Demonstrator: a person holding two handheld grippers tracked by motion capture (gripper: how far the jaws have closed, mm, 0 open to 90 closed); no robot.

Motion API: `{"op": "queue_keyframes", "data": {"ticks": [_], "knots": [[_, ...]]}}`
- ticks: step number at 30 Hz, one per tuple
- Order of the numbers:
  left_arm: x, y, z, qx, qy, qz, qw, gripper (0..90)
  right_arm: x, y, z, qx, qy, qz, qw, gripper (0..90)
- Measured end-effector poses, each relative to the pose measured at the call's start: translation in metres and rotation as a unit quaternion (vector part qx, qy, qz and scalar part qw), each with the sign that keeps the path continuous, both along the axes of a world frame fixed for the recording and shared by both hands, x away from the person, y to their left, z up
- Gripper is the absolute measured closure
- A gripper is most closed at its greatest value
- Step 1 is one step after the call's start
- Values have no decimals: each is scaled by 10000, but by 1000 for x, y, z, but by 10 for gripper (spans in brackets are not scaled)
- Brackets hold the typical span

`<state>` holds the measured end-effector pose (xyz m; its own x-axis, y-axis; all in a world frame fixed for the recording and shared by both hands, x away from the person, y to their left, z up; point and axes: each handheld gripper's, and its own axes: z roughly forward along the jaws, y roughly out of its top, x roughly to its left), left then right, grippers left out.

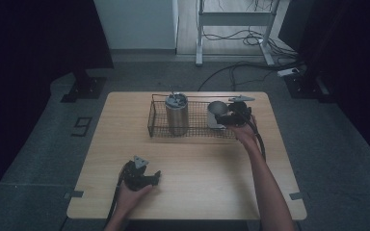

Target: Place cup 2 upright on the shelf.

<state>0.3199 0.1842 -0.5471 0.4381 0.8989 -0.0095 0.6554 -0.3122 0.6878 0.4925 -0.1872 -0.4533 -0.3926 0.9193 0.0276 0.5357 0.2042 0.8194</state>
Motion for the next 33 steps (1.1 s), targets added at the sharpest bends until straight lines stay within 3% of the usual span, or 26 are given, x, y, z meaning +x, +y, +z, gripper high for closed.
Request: {"op": "queue_keyframes", "data": {"ticks": [2,13,22,27,33], "knots": [[0,0,0,5,-1,1,10000,151,-7,-2,1,96,-136,52,9998,69],[0,0,0,6,6,13,10000,153,-37,-4,0,135,-270,171,9994,80],[0,0,0,4,7,13,10000,153,-67,-18,4,227,-415,153,9988,97],[0,0,0,0,6,15,10000,153,-88,-28,4,414,-531,219,9975,128],[0,0,0,-1,4,14,10000,154,-106,-32,-4,398,-488,334,9975,130]]}}
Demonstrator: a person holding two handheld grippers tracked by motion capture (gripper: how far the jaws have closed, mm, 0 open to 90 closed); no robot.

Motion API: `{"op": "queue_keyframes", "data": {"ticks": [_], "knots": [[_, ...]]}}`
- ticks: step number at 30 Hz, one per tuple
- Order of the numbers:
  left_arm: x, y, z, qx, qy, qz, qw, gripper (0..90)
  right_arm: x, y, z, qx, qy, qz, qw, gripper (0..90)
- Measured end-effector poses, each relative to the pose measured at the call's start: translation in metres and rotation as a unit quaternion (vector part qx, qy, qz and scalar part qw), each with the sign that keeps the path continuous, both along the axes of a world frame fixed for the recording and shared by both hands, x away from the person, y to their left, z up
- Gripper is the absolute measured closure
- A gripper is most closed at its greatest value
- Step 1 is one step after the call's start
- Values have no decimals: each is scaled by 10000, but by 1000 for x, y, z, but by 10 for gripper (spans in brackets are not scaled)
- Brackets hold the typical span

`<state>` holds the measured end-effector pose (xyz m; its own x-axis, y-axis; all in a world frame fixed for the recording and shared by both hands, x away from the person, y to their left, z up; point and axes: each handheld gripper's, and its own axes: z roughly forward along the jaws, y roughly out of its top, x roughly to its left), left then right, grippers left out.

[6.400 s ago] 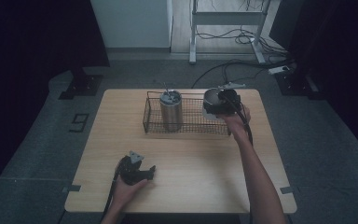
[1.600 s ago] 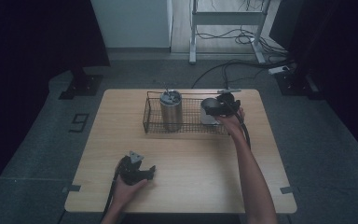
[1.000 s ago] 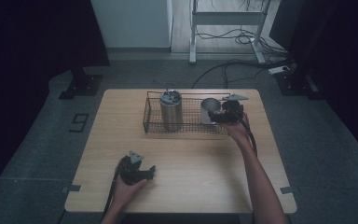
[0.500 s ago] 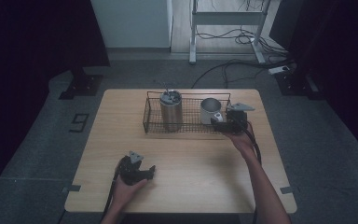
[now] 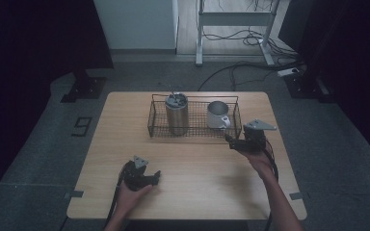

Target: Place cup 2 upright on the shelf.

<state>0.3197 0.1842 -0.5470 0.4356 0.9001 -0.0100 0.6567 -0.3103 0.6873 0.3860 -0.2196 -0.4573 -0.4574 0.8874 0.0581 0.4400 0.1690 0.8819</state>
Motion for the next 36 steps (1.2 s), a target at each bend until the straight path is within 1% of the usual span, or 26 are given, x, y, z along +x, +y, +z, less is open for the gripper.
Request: {"op": "queue_keyframes", "data": {"ticks": [2,7,10,13,18,24,27,30,36], "knots": [[0,0,0,1,-1,0,10000,154,-7,0,-5,-38,9,17,10000,130],[0,0,0,-1,-4,10,10000,155,-26,-2,-19,-21,73,63,10000,129],[0,0,0,-1,-5,8,10000,155,-38,-5,-29,-62,115,74,9999,130],[-1,0,0,-3,-5,9,10000,155,-47,-8,-38,-29,178,48,9998,130],[-1,0,0,-4,-7,12,10000,155,-57,-11,-53,33,281,13,9996,131],[-1,0,0,-2,-6,10,10000,155,-65,-11,-71,49,403,1,9992,135],[-1,0,0,-1,-7,10,10000,155,-65,-9,-74,-92,442,5,9990,133],[-1,0,0,1,-7,10,10000,154,-65,-10,-75,-80,424,3,9991,134],[-1,0,0,4,-7,11,10000,155,-65,-8,-80,-186,435,6,9989,134]]}}
